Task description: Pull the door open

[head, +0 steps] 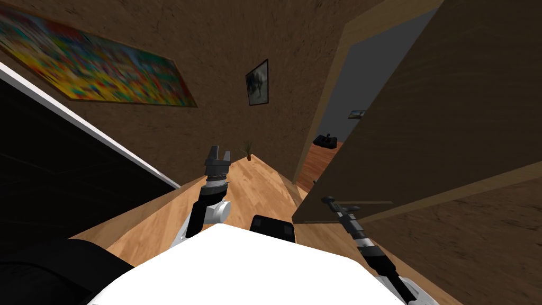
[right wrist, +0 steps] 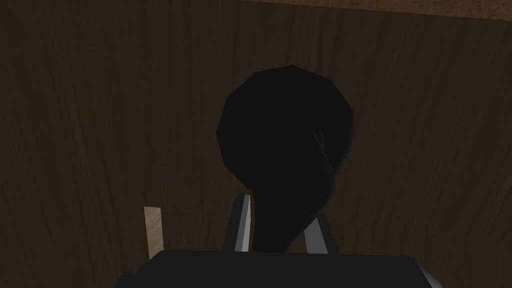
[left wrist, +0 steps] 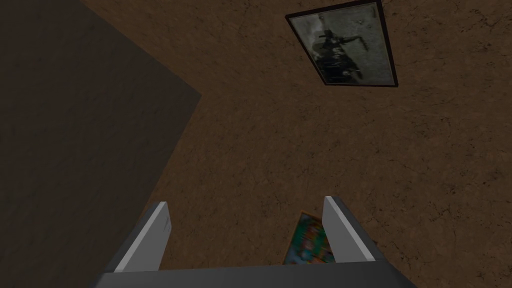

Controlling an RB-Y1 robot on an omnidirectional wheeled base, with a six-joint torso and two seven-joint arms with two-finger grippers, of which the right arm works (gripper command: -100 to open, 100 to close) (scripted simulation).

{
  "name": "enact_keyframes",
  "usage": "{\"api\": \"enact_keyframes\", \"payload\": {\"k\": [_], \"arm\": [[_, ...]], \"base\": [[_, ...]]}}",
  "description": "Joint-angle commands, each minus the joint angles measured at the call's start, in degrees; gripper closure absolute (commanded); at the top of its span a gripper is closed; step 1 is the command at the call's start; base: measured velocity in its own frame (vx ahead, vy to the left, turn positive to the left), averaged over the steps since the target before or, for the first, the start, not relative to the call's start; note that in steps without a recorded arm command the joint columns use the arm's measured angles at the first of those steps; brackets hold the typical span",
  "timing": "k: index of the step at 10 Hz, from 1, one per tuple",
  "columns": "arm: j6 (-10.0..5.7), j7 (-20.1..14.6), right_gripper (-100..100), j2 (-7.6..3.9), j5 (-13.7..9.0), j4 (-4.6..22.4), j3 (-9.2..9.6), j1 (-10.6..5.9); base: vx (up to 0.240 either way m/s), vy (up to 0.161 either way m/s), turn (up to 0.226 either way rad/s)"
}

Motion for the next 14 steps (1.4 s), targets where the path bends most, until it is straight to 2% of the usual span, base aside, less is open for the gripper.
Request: {"api": "enact_keyframes", "payload": {"k": [1, 4, 5, 6, 10, 14], "arm": [[-0.42, 0.18, 100, -0.63, -0.43, -0.64, -0.17, 0.92], [-1.36, 0.09, 100, -0.87, -0.59, -0.18, -0.03, 1.26], [-0.66, 0.12, 100, -0.69, -0.54, -1.11, 0.07, 1.56], [0.59, 0.72, 100, -0.08, -0.76, -1.17, -0.03, 0.82], [3.80, 2.25, 100, 1.20, -1.41, -1.79, -0.48, -1.05], [8.19, 4.34, 100, 2.96, -2.30, -2.64, -1.10, -3.60]], "base": [[-0.118, -0.060, 0.139], [-0.163, -0.065, 0.110], [-0.037, -0.015, 0.001], [-0.127, -0.051, 0.135], [-0.178, -0.076, 0.148], [-0.205, -0.101, 0.176]]}}
